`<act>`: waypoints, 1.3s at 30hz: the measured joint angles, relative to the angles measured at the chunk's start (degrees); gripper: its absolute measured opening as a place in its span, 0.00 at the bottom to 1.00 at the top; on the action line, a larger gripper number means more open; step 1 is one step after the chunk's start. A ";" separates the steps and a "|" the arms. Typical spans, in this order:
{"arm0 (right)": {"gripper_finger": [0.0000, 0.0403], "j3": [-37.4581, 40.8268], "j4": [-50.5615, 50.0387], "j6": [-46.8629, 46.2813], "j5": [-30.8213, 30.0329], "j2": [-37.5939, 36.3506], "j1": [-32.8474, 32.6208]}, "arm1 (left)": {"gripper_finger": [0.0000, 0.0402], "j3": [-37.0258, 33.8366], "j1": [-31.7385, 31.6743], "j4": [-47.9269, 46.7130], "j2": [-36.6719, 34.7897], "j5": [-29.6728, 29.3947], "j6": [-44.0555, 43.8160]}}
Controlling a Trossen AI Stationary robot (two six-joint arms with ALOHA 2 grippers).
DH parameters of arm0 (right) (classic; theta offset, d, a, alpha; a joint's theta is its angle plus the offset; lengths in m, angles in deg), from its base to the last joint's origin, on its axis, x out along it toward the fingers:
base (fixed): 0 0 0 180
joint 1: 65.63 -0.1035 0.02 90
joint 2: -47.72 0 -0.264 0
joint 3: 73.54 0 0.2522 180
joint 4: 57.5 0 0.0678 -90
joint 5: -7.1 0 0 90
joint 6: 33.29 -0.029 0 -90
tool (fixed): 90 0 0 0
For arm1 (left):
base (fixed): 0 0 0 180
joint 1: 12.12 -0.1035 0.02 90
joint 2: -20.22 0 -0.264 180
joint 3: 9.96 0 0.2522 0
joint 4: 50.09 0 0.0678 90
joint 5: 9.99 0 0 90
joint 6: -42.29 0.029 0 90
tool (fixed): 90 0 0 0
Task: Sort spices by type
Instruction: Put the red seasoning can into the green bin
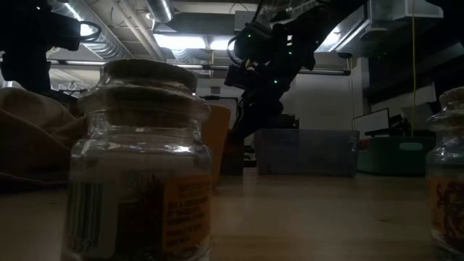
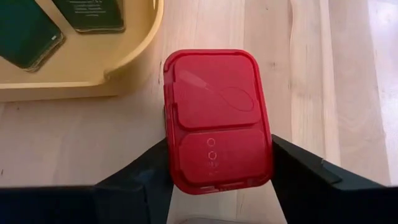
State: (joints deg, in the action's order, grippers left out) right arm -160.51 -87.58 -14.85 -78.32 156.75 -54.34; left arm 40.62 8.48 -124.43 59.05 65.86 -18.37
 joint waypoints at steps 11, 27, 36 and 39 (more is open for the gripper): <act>0.57 0.00 -0.06 -0.11 -0.06 -0.08 -0.02 | 0.37 0.00 0.00 0.00 0.00 0.00 -0.55; 0.56 -4.85 -5.41 -0.12 -3.04 -0.15 -0.02 | 0.37 0.00 0.00 -0.04 0.00 0.00 -0.61; 0.55 -18.66 -21.24 1.42 -9.54 -0.20 -0.02 | 0.37 0.00 0.00 -0.04 0.00 -0.02 -0.57; 0.55 -23.69 -27.61 1.49 -12.38 -0.23 0.00 | 0.37 0.00 0.00 -0.04 0.00 -0.03 -0.17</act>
State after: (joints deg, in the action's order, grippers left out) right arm -184.20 -115.19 -13.36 -90.70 156.53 -54.34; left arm 40.62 8.48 -124.47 59.05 65.83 -18.54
